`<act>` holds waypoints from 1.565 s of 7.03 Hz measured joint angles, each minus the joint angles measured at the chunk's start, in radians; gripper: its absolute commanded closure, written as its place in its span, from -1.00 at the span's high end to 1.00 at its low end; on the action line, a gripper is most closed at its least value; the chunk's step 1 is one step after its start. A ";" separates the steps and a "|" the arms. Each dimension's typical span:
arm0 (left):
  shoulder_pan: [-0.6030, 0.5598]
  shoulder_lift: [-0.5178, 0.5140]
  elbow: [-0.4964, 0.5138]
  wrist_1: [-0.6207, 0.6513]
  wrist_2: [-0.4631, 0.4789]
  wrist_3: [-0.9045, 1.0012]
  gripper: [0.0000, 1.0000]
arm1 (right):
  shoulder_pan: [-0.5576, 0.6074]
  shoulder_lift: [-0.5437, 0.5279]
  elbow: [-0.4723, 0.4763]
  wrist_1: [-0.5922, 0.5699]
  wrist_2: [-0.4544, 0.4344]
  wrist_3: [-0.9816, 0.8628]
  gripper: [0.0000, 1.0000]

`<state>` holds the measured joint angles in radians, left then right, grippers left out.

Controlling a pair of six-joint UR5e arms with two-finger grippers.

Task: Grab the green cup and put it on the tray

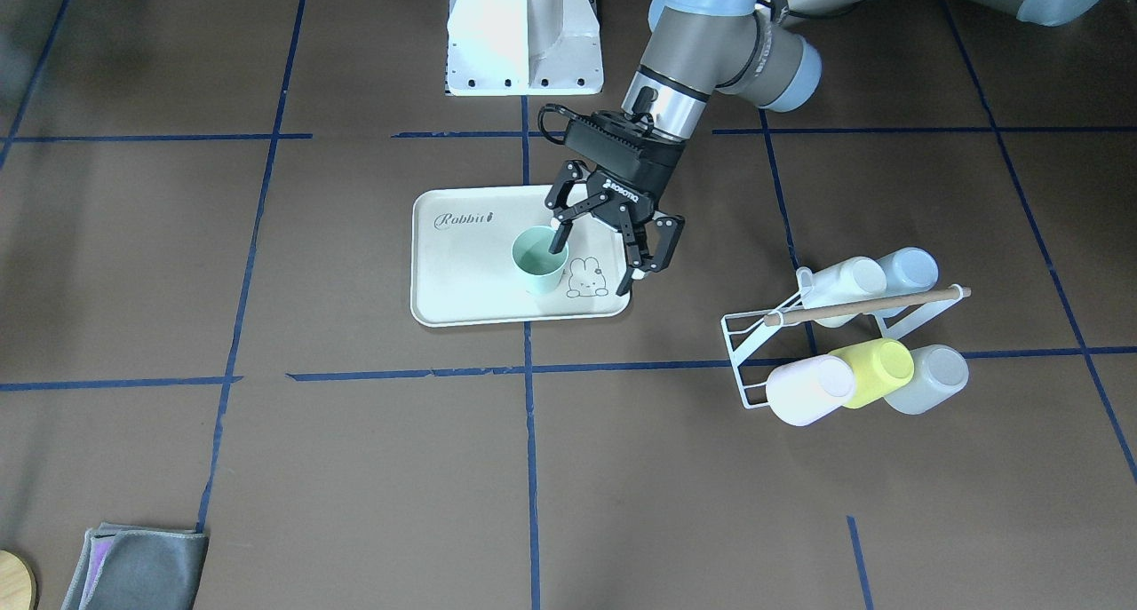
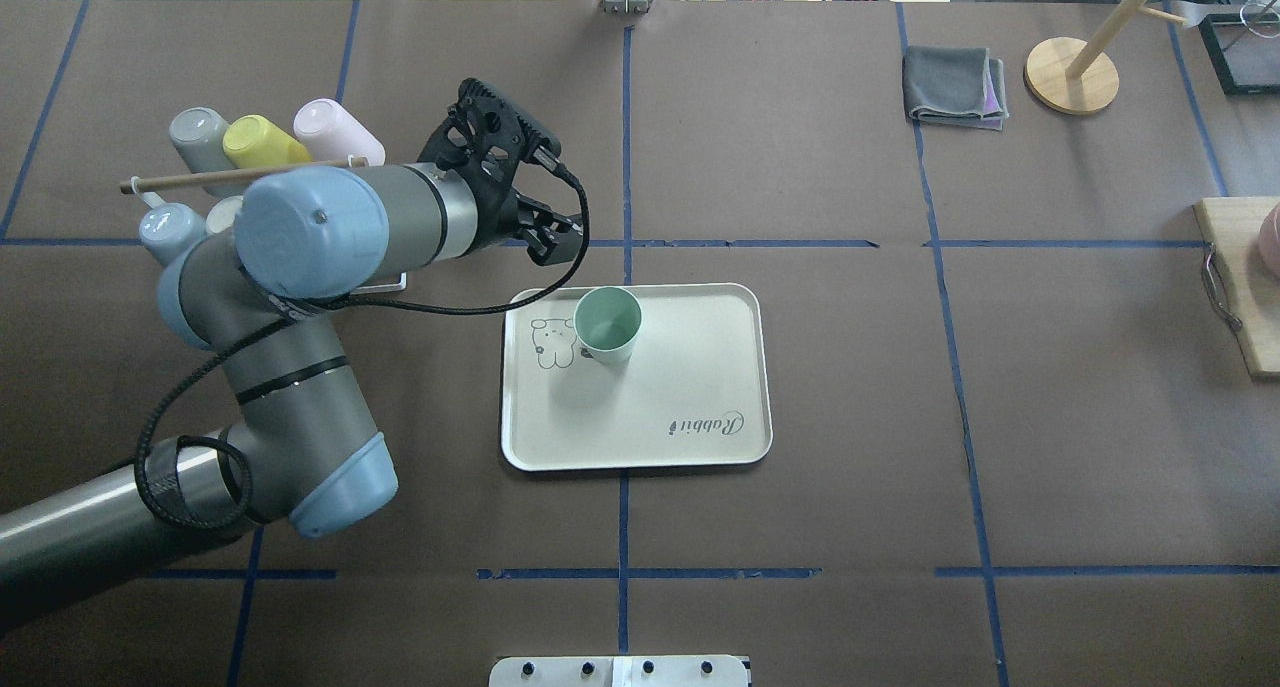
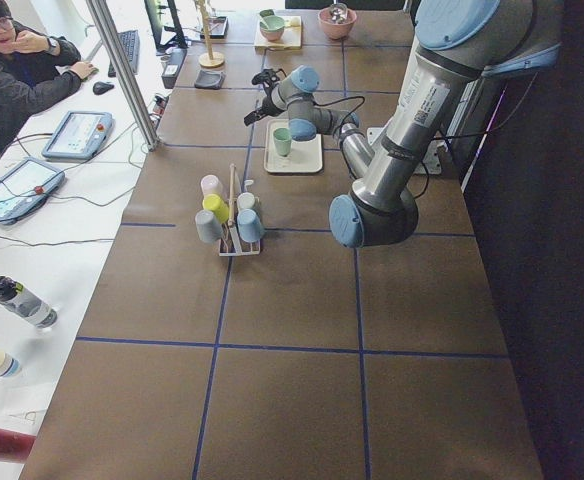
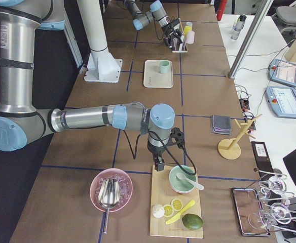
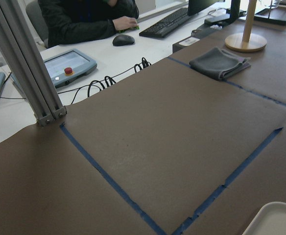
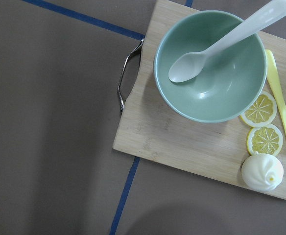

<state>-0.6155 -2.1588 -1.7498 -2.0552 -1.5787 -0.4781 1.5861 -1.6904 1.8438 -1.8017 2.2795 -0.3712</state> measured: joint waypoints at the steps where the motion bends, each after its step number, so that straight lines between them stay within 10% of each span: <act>1: -0.065 0.008 -0.044 0.128 -0.102 0.061 0.99 | 0.000 0.000 -0.001 0.000 0.000 0.000 1.00; 4: -0.287 0.088 -0.094 0.377 -0.363 0.171 1.00 | 0.000 0.001 -0.003 0.000 0.000 -0.001 1.00; 8: -0.722 0.307 0.010 0.412 -0.751 0.190 1.00 | 0.000 0.003 -0.004 -0.001 -0.001 -0.002 1.00; 11: -0.874 0.451 0.148 0.409 -0.838 0.305 1.00 | 0.000 0.002 -0.005 -0.001 -0.001 -0.002 1.00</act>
<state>-1.4894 -1.7077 -1.6015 -1.6458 -2.4162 -0.1730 1.5861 -1.6887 1.8392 -1.8024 2.2783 -0.3728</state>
